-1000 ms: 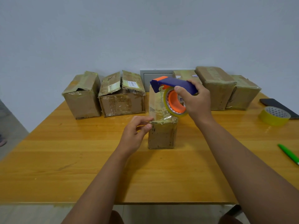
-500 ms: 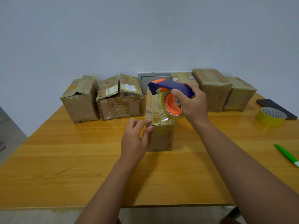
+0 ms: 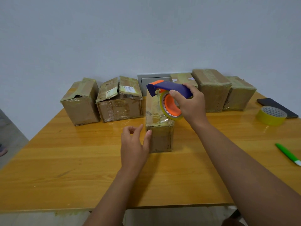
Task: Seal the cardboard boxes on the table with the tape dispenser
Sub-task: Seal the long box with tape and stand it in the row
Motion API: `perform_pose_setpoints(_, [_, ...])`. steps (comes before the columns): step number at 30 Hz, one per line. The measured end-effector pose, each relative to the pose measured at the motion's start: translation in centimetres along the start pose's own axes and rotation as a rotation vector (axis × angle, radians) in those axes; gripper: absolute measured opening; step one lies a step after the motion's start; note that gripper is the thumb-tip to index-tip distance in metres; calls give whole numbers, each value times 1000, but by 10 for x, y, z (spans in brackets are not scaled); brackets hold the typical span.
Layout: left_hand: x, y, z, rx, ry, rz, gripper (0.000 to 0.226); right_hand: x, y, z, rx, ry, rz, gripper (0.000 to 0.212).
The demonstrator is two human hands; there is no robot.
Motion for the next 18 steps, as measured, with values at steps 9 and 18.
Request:
perform_pose_setpoints(9, [11, 5, -2, 70, 175, 249, 34, -4, 1, -1, -8, 1, -13, 52])
perform_pose_setpoints(18, [7, 3, 6, 146, 185, 110, 32, -6, 2, -2, -6, -4, -23, 52])
Point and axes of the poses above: each hand's wrist, its own z-axis towards the middle knuckle, its own y-axis out of the palm, x = y × z, the point moved 7 cm from there along z, towards the middle knuckle, and after that the axes turned 11 degrees about -z, right-handed, at the moved point
